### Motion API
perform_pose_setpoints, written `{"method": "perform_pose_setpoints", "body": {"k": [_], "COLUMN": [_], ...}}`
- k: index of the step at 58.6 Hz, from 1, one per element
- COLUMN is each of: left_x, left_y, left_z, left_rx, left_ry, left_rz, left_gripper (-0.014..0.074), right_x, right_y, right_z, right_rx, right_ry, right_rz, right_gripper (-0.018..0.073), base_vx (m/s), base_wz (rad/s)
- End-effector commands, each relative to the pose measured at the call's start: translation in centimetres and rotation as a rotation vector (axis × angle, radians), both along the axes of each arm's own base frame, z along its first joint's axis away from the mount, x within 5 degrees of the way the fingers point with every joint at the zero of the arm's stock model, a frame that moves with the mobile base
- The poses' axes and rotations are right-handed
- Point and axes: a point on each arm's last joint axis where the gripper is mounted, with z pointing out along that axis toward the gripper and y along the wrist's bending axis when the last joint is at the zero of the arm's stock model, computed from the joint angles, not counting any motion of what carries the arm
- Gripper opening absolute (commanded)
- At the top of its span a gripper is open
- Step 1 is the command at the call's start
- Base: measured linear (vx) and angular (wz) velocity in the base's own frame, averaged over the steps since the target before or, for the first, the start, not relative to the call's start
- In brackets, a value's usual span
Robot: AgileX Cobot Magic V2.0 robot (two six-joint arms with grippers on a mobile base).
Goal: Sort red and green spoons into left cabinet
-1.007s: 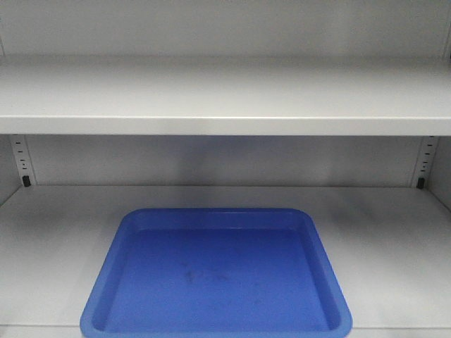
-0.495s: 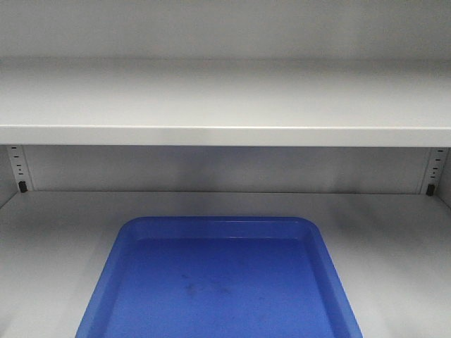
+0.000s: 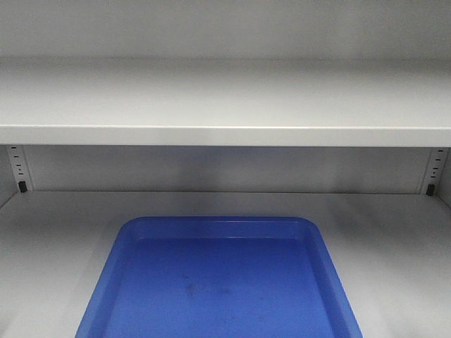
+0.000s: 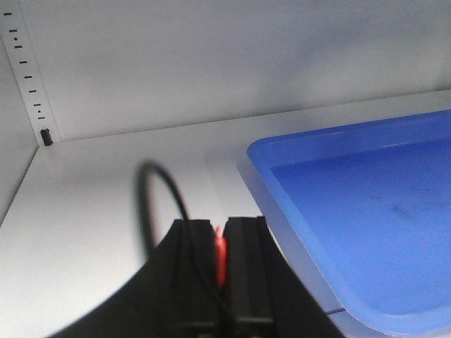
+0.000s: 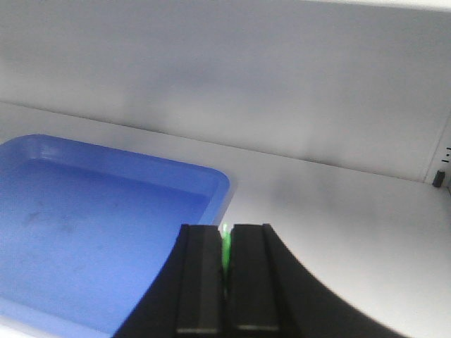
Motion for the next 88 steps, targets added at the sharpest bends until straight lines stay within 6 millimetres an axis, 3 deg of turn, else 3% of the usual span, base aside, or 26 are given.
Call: {"method": "perform_pose_setpoints", "body": {"k": [1,54,78,88], "left_x": [0.0,0.8,4.2,5.8], "left_y": [0.3,0.5,-0.7,-2.5], "left_z": [1.5,1.3,2.6,2.5], "left_rx": [-0.04,-0.048,-0.024,-0.009], "left_ry": [-0.077,-0.07,0.062,0.061], "left_rz": [0.043,0.068,-0.032,-0.142], "left_gripper": [-0.0001,-0.0001,-0.0001,-0.0001], "right_x": [0.0,1.1,5.9,7.9], "right_y": [-0.3,-0.3,0.7,1.5], "right_z": [1.5,1.3,-0.3,-1.0], "right_rx": [0.027,0.071,0.124,0.082], "right_ry": [-0.086,-0.06,0.04,0.022], "right_rz": [-0.039,-0.044,0.052,0.144], "right_gripper": [-0.0003,-0.0003,-0.0003,-0.0003], "base_vx": [0.0,0.0,0.0,0.0], "base_wz": [0.0,0.0,0.0,0.0]}}
